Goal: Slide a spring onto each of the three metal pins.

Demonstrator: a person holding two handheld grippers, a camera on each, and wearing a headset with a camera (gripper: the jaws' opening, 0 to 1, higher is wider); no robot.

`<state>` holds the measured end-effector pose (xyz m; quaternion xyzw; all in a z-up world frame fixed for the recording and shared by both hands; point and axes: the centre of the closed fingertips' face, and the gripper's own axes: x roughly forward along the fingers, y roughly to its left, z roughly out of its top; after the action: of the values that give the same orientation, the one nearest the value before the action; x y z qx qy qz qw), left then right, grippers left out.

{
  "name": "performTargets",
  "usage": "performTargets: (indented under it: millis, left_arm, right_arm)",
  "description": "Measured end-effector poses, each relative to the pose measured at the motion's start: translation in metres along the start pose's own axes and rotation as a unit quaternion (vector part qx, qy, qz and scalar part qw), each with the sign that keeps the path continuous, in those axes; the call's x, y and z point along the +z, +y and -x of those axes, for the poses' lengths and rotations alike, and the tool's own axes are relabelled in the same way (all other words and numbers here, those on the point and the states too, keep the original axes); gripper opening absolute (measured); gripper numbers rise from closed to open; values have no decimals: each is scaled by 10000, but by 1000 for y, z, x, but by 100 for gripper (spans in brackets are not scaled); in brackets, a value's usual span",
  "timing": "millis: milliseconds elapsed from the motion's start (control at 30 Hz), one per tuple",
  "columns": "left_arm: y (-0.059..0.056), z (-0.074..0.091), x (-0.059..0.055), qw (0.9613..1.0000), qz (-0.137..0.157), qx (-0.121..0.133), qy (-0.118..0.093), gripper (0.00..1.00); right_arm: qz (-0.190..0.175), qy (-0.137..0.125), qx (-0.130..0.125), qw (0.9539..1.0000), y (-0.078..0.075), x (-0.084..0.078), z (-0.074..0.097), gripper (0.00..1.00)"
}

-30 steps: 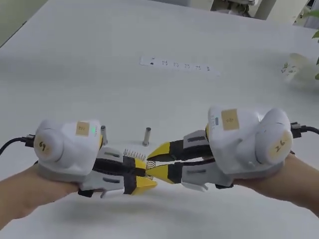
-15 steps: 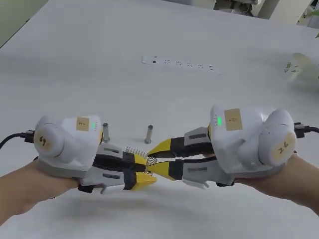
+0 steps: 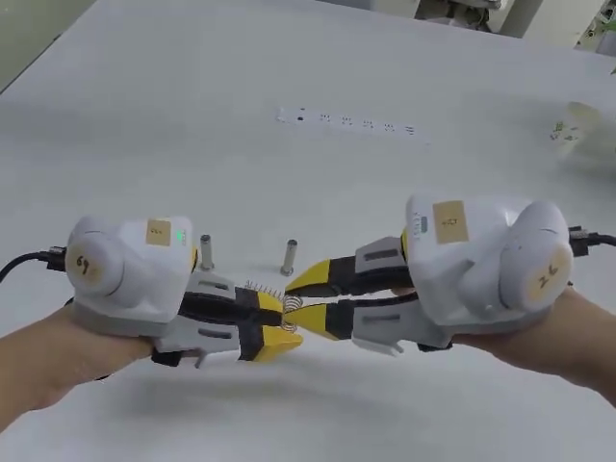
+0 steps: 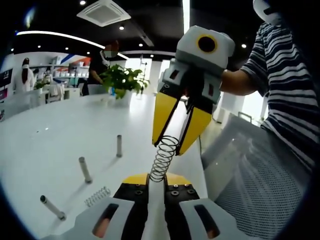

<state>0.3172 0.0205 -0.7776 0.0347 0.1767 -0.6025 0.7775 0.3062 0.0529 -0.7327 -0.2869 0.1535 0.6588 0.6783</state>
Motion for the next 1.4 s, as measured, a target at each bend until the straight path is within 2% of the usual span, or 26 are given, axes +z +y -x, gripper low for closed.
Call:
performTargets:
  millis: [433, 867, 1067, 1400]
  left_arm:
    - [5, 4, 3, 9999, 74, 72, -46, 12]
    - [9, 16, -1, 9999, -17, 72, 83, 20]
    - [11, 22, -5, 9998, 50, 141, 127, 23]
    - [15, 30, -5, 9994, 188, 275, 47, 30]
  right_arm:
    - [31, 8, -36, 10000, -2, 0, 0, 7]
    - [42, 19, -81, 10000, -5, -1, 1, 8]
    - [60, 47, -115, 9999, -6, -2, 1, 8]
    - [74, 83, -178, 9998, -8, -5, 1, 8]
